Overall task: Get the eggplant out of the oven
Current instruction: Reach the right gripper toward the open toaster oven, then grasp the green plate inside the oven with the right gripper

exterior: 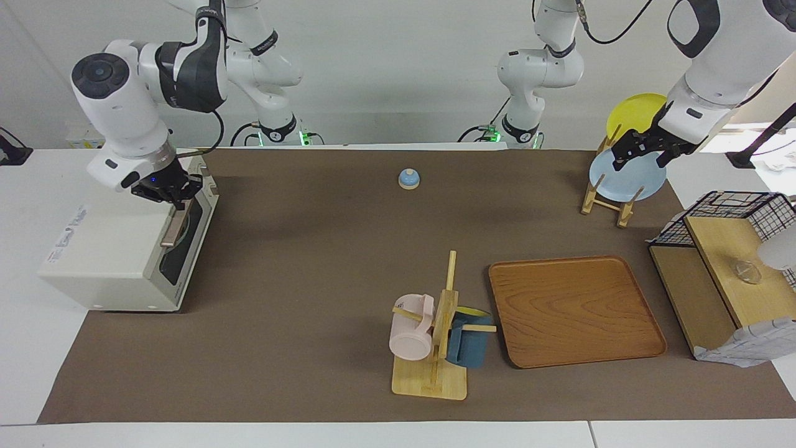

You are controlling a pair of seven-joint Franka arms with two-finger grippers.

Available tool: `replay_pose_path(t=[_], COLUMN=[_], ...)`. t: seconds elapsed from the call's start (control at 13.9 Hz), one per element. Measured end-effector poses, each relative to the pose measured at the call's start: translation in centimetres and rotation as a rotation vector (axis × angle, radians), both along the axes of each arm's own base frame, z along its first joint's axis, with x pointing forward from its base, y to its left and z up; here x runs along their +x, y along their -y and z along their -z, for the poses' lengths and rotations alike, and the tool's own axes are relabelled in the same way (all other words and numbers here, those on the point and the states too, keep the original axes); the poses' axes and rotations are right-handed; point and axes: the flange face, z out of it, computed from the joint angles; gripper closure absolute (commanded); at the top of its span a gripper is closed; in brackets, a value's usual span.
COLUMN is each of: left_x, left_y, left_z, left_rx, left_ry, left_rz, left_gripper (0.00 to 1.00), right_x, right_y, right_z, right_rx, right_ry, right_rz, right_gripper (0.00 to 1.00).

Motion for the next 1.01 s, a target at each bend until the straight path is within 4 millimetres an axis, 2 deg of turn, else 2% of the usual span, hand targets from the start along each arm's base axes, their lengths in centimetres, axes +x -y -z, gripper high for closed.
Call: replay_pose_path(t=[0.22,0.43,0.5,0.58,0.65,0.72,0.79,0.94,1.01], left_x=[0.0,0.0,0.0,0.0,0.0,0.0,0.0,0.0,0.0], left_y=[0.0,0.0,0.0,0.0,0.0,0.0,0.0,0.0,0.0], left_z=[0.0,0.0,0.0,0.0,0.0,0.0,0.0,0.0,0.0], left_rx=[0.0,0.0,0.0,0.0,0.0,0.0,0.0,0.0,0.0], left_ry=[0.0,0.0,0.0,0.0,0.0,0.0,0.0,0.0,0.0], left_rz=[0.0,0.0,0.0,0.0,0.0,0.0,0.0,0.0,0.0], left_gripper=[0.0,0.0,0.0,0.0,0.0,0.0,0.0,0.0,0.0], right_x=[-0.2,-0.2,-0.1,0.1,0.5,1.2,2.0,3.3,3.6], right_y=[1.5,0.9,-0.2,-2.1,-4.8,-7.8,-10.2,-12.3,-12.4], right_z=[2.0,2.1,2.3,2.9,4.1,6.3,9.3,15.9,18.0], right_rx=[0.004,0.003,0.003,0.003,0.007,0.013,0.02,0.037,0.042], right_ry=[0.009,0.016,0.018,0.019,0.025,0.04,0.056,0.039,0.021], right_rz=[0.01,-0.003,-0.01,-0.013,-0.013,-0.013,-0.009,-0.002,0.003], right_gripper=[1.0,1.0,1.0,1.0,1.0,1.0,1.0,1.0,0.99])
